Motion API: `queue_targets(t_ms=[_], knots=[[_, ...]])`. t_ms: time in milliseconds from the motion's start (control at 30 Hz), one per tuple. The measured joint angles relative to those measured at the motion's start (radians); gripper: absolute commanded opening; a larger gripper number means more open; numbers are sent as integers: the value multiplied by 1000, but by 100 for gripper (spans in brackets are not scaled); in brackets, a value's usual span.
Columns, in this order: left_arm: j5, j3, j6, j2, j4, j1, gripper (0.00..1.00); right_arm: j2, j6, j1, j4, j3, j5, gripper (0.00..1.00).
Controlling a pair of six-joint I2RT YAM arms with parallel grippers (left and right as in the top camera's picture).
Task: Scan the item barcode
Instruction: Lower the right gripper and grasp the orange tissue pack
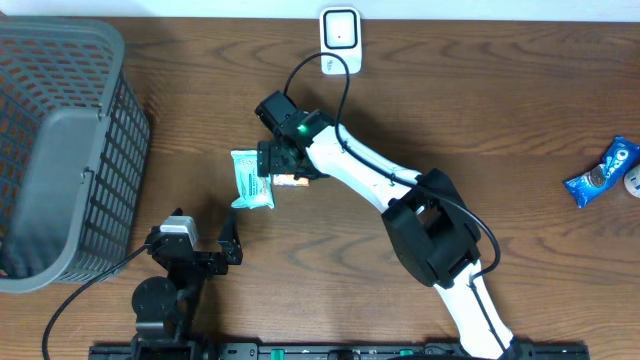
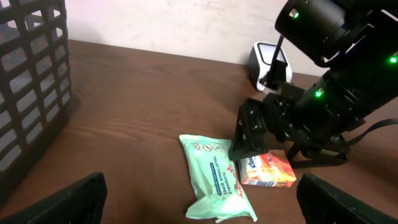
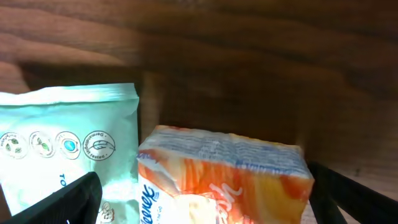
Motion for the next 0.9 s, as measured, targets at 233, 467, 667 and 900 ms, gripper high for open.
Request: queue_targets(t_ms=[233,467,667,900], knots=[[0,0,0,0,0,0,98,13,11,-5,-41,0,24,74],[0,0,0,0,0,0,98,15,-2,-17,-69,0,55,64],[0,0,0,0,0,0,98,19,-62,-27,-216,34,28,53],[0,0,0,0,0,0,98,33,-191,-98,-515,186,-58,54]])
